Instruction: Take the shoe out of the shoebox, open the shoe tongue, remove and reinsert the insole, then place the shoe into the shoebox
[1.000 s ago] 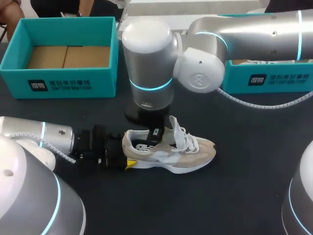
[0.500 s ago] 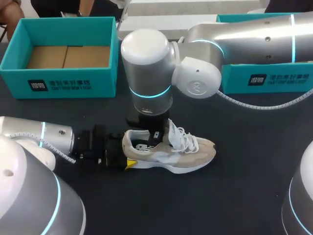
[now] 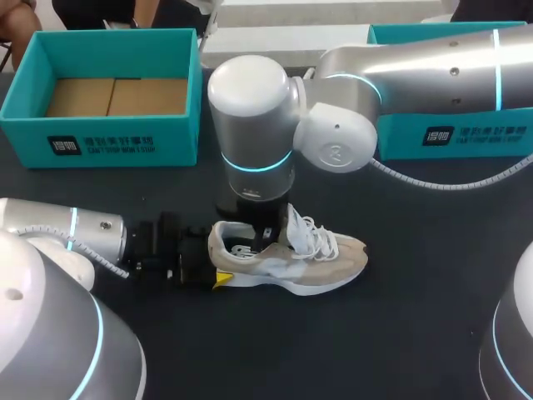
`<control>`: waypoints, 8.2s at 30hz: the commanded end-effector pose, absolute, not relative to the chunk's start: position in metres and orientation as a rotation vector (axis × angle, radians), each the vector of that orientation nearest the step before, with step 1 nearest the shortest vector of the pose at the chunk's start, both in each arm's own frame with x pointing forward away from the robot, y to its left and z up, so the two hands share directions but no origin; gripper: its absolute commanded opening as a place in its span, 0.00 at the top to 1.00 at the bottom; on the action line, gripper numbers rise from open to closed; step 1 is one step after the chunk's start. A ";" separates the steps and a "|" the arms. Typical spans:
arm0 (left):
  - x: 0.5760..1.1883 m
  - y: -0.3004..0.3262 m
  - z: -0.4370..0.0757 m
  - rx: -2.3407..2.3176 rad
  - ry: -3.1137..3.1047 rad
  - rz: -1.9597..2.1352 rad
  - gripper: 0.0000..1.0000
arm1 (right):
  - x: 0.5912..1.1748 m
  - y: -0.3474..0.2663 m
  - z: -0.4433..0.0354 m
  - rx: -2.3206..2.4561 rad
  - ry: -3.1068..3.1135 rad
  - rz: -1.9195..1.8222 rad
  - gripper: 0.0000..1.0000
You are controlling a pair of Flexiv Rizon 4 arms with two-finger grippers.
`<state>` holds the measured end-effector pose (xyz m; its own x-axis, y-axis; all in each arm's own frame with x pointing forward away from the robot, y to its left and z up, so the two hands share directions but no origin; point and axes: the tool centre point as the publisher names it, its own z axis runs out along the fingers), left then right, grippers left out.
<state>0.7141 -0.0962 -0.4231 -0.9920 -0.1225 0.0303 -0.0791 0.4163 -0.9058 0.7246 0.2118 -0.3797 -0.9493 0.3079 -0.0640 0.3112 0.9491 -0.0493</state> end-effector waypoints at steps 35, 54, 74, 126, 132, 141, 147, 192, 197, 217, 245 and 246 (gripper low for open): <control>0.713 -0.097 -0.426 -0.186 2.613 -1.662 1.00 | 0.702 0.194 -0.331 0.586 2.919 -0.172 1.00; 0.713 -0.097 -0.426 -0.186 2.613 -1.662 1.00 | 0.744 0.248 -0.303 0.352 2.946 0.165 1.00; 0.713 -0.097 -0.426 -0.186 2.613 -1.662 1.00 | 0.729 0.244 -0.296 0.416 3.122 0.662 0.00; 0.713 -0.097 -0.426 -0.186 2.613 -1.662 1.00 | 0.731 0.281 -0.317 0.497 3.406 1.377 0.60; 0.713 -0.097 -0.426 -0.186 2.613 -1.662 1.00 | 0.738 0.284 -0.320 0.442 3.430 1.388 0.61; 0.713 -0.097 -0.426 -0.186 2.613 -1.662 1.00 | 0.746 0.291 -0.321 0.358 3.455 1.407 0.61; 0.713 -0.097 -0.426 -0.186 2.613 -1.662 1.00 | 0.747 0.294 -0.321 0.301 3.476 1.425 0.67; 0.713 -0.097 -0.426 -0.186 2.613 -1.662 1.00 | 0.759 0.296 -0.222 0.300 3.108 1.668 1.00; 0.713 -0.097 -0.426 -0.186 2.613 -1.662 1.00 | 0.763 0.294 -0.201 0.446 2.939 1.741 1.00; 0.713 -0.097 -0.426 -0.186 2.613 -1.662 1.00 | 0.769 0.291 -0.185 0.492 2.889 1.721 1.00; 0.713 -0.097 -0.426 -0.186 2.613 -1.662 1.00 | 0.777 0.244 -0.085 0.786 2.547 2.517 1.00; 0.713 -0.097 -0.426 -0.186 2.613 -1.662 1.00 | 0.774 0.241 -0.083 0.809 2.511 2.558 1.00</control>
